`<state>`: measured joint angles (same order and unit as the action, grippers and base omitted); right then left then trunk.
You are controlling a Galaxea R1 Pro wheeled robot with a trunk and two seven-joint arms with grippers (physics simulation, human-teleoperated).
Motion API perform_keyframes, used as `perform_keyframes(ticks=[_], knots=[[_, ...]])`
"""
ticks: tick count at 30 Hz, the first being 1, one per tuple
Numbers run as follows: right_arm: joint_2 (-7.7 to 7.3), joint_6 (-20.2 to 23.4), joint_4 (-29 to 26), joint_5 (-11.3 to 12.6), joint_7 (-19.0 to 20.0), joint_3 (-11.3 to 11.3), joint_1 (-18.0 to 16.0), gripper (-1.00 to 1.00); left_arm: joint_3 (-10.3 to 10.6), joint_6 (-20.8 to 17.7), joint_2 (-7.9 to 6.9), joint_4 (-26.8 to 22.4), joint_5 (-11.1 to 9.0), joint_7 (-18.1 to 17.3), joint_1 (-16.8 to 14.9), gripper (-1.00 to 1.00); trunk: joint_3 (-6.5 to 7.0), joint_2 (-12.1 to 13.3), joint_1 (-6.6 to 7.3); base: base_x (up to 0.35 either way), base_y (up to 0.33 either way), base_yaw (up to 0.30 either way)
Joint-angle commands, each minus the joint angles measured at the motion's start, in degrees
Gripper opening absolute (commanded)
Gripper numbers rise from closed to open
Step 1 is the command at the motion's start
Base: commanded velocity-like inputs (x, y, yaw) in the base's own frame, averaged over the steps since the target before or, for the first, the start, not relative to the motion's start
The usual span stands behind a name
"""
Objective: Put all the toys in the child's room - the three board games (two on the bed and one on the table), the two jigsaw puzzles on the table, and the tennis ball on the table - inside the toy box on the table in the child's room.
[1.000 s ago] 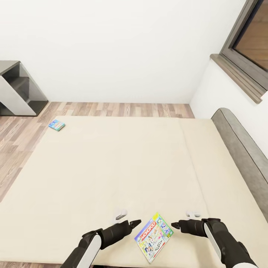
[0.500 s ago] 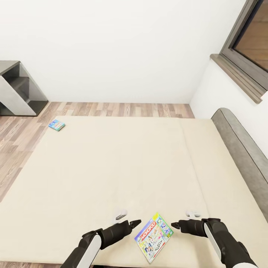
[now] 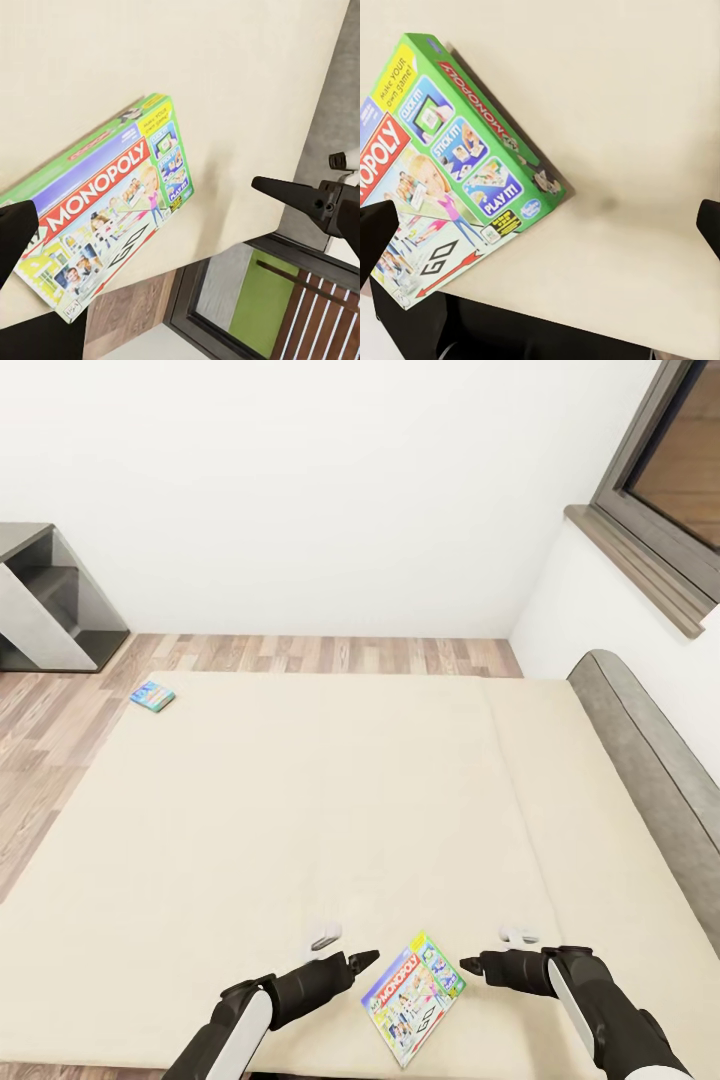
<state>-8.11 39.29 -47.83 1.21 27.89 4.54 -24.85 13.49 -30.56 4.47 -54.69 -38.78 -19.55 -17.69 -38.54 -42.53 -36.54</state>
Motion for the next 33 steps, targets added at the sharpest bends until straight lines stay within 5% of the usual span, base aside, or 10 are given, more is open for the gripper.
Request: perform_keyframes(ticks=[1, 33], knots=[[0.01, 0.37, -0.06, 0.11, 0.16, 0.12, -0.02, 1.00, -0.04, -0.38, 0.01, -0.03, -0.35, 0.03, -0.02, 1.00, -0.05, -0.04, -0.01, 0.000, 0.000, 0.000], [1.32, 0.43, -0.13, 0.16, 0.23, -0.27, 0.97, 1.00, -0.04, 0.66, -0.25, 0.17, -0.09, 0.28, 0.47, 1.00, -0.05, -0.04, -0.01, 0.000, 0.000, 0.000]])
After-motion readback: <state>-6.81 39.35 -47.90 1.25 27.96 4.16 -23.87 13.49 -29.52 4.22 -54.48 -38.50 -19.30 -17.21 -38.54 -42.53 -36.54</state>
